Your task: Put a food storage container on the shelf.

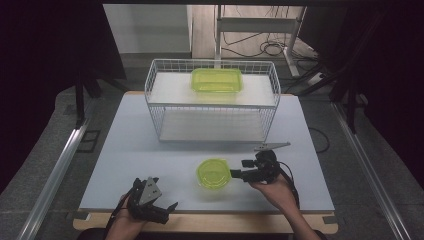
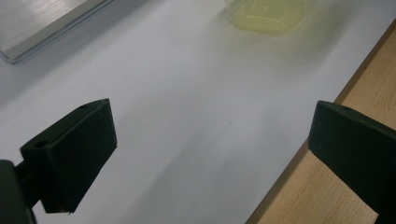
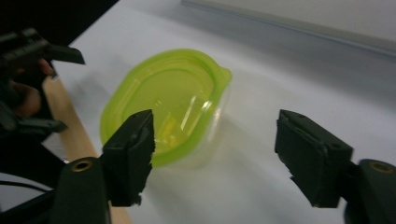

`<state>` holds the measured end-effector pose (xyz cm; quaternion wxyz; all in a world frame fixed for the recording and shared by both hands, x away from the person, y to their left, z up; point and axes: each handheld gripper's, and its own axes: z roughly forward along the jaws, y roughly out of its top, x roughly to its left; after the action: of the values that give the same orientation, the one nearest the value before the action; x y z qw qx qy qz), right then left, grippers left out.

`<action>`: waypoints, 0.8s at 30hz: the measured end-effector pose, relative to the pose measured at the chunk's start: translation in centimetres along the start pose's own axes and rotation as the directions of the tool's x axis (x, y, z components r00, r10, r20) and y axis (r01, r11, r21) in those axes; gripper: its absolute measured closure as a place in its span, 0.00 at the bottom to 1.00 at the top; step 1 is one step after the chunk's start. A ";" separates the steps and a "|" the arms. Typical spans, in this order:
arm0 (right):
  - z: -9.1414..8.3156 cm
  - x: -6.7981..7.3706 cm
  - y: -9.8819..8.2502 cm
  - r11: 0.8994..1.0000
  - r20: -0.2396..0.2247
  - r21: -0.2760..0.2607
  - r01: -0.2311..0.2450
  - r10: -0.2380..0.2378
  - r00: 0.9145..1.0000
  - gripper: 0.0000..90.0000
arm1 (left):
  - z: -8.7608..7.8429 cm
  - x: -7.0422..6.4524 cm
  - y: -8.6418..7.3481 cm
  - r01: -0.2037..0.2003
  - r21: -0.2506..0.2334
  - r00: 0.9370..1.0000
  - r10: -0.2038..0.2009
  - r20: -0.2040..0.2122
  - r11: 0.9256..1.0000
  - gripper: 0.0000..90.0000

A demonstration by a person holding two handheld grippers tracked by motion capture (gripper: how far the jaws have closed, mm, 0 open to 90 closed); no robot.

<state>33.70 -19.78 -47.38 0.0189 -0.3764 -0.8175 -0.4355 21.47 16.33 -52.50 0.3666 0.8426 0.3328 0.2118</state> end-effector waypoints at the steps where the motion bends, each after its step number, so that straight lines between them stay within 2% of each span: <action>1: 0.3 -0.1 0.2 1.000 -0.016 0.009 -0.013 0.013 1.000 0.35 | 0.0 0.0 0.0 -0.002 0.000 1.000 0.002 0.000 1.000 0.01; 6: 2.3 -0.6 1.4 0.998 -0.031 0.062 -0.019 0.021 0.999 0.47 | 0.0 -0.1 0.0 -0.010 0.002 1.000 0.010 -0.001 1.000 0.01; 13: 3.6 -1.2 1.9 0.991 -0.056 0.123 -0.056 0.063 0.996 0.64 | 0.0 -0.1 0.0 -0.015 0.004 1.000 0.015 0.003 1.000 0.01; 14: 3.7 -1.5 1.9 0.988 -0.076 0.130 -0.079 0.089 0.993 0.71 | 0.1 -0.2 0.0 -0.017 0.005 1.000 0.017 0.003 1.000 0.01; 16: 3.7 -1.7 1.9 0.987 -0.087 0.135 -0.089 0.102 0.991 0.74 | 0.1 -0.2 0.0 -0.027 0.012 1.000 0.027 0.004 1.000 0.01; 20: 3.7 -2.1 1.9 0.979 -0.130 0.153 -0.133 0.154 0.980 0.86 | 0.2 -0.3 0.0 -0.033 0.018 0.999 0.033 0.009 0.999 0.01; 21: 3.7 -2.1 1.9 0.976 -0.160 0.162 -0.148 0.174 0.972 0.88 | 0.3 -0.4 0.0 -0.036 0.018 0.999 0.035 0.009 0.999 0.01; 23: 3.7 -2.1 2.0 0.976 -0.160 0.162 -0.146 0.172 0.972 0.89 | 0.2 -0.4 0.0 -0.038 0.018 0.999 0.038 0.008 0.999 0.01; 24: 3.6 -2.1 2.0 0.974 -0.177 0.170 -0.150 0.180 0.968 0.89 | 0.2 -0.4 0.0 -0.039 0.017 0.999 0.039 0.006 0.999 0.01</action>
<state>37.51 -17.72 -48.92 0.1631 -0.3972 -0.8090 -0.4014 21.31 15.93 -52.71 0.3560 0.8527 0.3171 0.2134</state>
